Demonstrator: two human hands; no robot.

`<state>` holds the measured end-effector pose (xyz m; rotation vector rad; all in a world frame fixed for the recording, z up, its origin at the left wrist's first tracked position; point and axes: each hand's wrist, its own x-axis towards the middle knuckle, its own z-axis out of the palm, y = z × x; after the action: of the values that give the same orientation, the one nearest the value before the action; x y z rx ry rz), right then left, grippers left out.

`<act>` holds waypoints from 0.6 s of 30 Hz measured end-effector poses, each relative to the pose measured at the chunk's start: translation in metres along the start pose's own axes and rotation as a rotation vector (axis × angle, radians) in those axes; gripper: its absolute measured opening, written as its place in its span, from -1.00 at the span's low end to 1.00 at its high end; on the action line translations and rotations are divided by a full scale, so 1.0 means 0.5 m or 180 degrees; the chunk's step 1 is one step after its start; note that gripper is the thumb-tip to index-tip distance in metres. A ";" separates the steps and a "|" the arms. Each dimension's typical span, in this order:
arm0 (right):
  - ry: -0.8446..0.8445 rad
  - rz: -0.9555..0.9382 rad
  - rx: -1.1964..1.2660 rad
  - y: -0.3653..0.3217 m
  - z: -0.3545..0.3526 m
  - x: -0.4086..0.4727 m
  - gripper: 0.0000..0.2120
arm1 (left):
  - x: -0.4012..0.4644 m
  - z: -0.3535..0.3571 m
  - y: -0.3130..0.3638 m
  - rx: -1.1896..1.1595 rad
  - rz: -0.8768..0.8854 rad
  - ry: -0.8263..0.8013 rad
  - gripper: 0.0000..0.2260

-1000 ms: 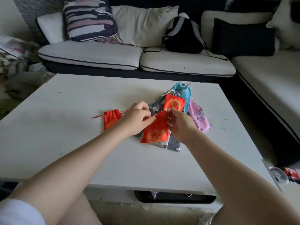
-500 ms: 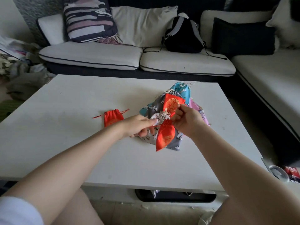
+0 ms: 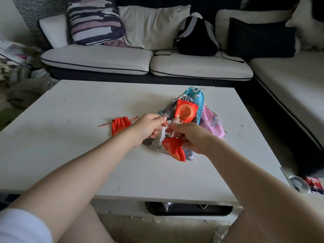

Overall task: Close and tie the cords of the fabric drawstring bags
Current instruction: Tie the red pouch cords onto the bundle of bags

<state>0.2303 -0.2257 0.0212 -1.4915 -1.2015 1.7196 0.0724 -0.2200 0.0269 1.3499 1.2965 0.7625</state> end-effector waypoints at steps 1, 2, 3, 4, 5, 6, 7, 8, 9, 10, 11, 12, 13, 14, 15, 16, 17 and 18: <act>-0.0114 -0.0079 -0.0057 0.001 -0.001 -0.002 -0.81 | 0.001 0.002 0.002 -0.0098 0.0002 0.0040 -0.72; -0.0218 -0.0163 -0.0093 0.002 -0.002 -0.004 -0.82 | 0.002 0.005 0.004 -0.0201 0.0002 0.0083 -0.71; -0.0301 -0.0239 -0.0107 0.003 -0.002 -0.005 -0.83 | 0.002 0.007 0.005 -0.0314 0.0006 0.0117 -0.71; -0.0344 -0.0296 -0.0091 0.002 -0.002 -0.006 -0.84 | 0.001 0.010 0.007 -0.0450 0.0015 0.0139 -0.70; -0.0326 -0.0316 -0.0029 0.002 -0.002 -0.006 -0.84 | 0.001 0.012 0.008 -0.0610 0.0020 0.0167 -0.71; -0.0272 -0.0302 0.0095 0.000 -0.001 -0.006 -0.83 | 0.000 0.015 0.007 -0.0772 0.0011 0.0198 -0.72; -0.0220 -0.0284 0.0268 -0.001 0.000 -0.004 -0.82 | -0.002 0.017 0.006 -0.0907 -0.0023 0.0230 -0.74; -0.0198 -0.0279 0.0449 -0.003 0.001 -0.003 -0.81 | -0.003 0.019 0.003 -0.1033 -0.0083 0.0251 -0.77; -0.0191 -0.0281 0.0610 -0.003 0.001 -0.002 -0.80 | -0.006 0.022 0.000 -0.1152 -0.0160 0.0227 -0.81; -0.0191 -0.0293 0.0749 -0.005 0.003 -0.003 -0.79 | -0.008 0.024 -0.005 -0.1229 -0.0231 0.0148 -0.84; -0.0181 -0.0309 0.0864 -0.006 0.004 -0.004 -0.78 | -0.010 0.028 -0.011 -0.1212 -0.0274 0.0039 -0.83; -0.0157 -0.0322 0.0937 -0.006 0.005 -0.005 -0.77 | -0.012 0.033 -0.017 -0.1132 -0.0294 -0.0072 -0.83; -0.0113 -0.0335 0.0942 -0.006 0.007 -0.006 -0.76 | -0.016 0.039 -0.020 -0.1052 -0.0310 -0.0145 -0.85; -0.0059 -0.0350 0.0892 -0.006 0.008 -0.007 -0.76 | -0.019 0.044 -0.022 -0.1018 -0.0345 -0.0176 -0.87; -0.0002 -0.0374 0.0822 -0.006 0.010 -0.006 -0.76 | -0.021 0.048 -0.023 -0.1028 -0.0379 -0.0184 -0.88; 0.0049 -0.0413 0.0767 -0.005 0.012 -0.005 -0.77 | -0.023 0.050 -0.022 -0.1057 -0.0399 -0.0201 -0.89; 0.0103 -0.0471 0.0732 -0.004 0.013 -0.003 -0.76 | -0.025 0.051 -0.020 -0.1043 -0.0411 -0.0236 -0.90; 0.0156 -0.0548 0.0697 -0.004 0.013 -0.002 -0.75 | -0.026 0.052 -0.019 -0.0965 -0.0444 -0.0281 -0.92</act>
<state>0.2240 -0.2272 0.0232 -1.2558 -1.0468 1.6318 0.0916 -0.2406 0.0146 1.0285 1.1406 0.7598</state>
